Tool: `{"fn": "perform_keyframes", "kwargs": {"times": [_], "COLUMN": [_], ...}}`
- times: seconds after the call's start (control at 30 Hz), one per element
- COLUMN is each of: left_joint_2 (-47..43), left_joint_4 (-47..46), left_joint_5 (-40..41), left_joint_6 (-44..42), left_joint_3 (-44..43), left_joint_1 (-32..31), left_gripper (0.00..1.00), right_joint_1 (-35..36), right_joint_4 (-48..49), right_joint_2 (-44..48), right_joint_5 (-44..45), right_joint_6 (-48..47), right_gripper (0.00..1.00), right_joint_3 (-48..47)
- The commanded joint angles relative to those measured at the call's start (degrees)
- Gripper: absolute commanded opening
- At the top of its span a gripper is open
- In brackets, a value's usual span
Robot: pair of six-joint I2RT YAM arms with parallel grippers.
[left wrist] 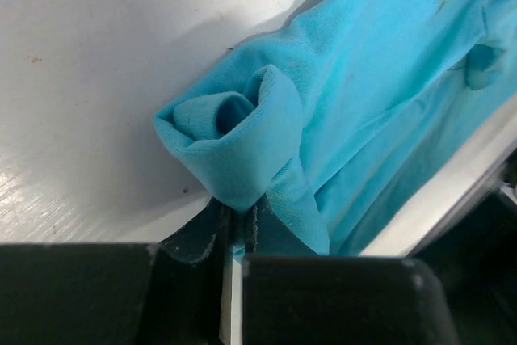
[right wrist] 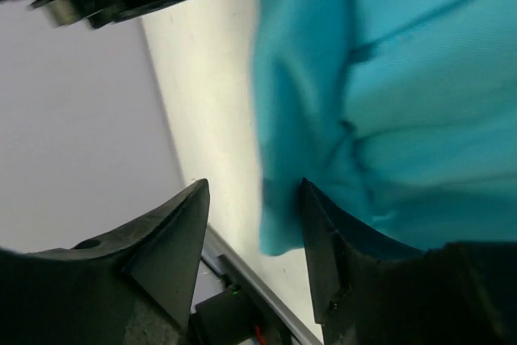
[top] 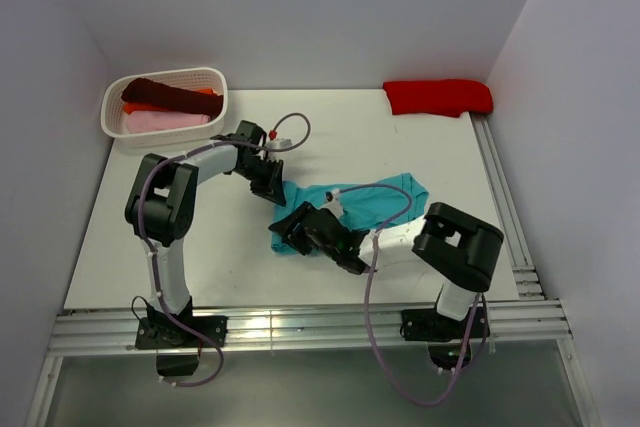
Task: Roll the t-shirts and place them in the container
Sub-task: Roll the tshirt
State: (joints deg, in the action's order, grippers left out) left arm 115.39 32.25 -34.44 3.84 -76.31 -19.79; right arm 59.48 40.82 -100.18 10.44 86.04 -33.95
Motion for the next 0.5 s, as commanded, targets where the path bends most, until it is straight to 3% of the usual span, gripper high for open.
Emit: {"fn": "perform_keyframes", "kwargs": {"times": [0.0,0.13,0.23,0.47], "left_joint_2": [-0.7,-0.9,-0.6,-0.3], "left_joint_4": [1.8,3.0,3.6,5.0], "left_joint_5": [12.9,16.1,16.8,18.5], "left_joint_6": [-3.1,-3.2,-3.2,-3.2], "left_joint_3": [-0.6,-0.9,-1.3,-2.5], "left_joint_1": [-1.2,-1.7,-2.1,-3.1], "left_gripper": [0.00,0.00,0.01,0.01], "right_joint_1": [2.9,5.5,6.8,7.0], "right_joint_4": [-27.8,-46.1,-54.7,-70.3], "right_joint_2": [5.7,7.1,5.6,-8.0], "right_joint_5": [8.0,14.4,19.7,28.1], "right_joint_6": [-8.3,-11.1,-13.7,-22.9], "right_gripper": [0.58,0.59,0.56,0.54], "right_joint_3": [-9.0,-17.4,-24.7,-47.0]}}
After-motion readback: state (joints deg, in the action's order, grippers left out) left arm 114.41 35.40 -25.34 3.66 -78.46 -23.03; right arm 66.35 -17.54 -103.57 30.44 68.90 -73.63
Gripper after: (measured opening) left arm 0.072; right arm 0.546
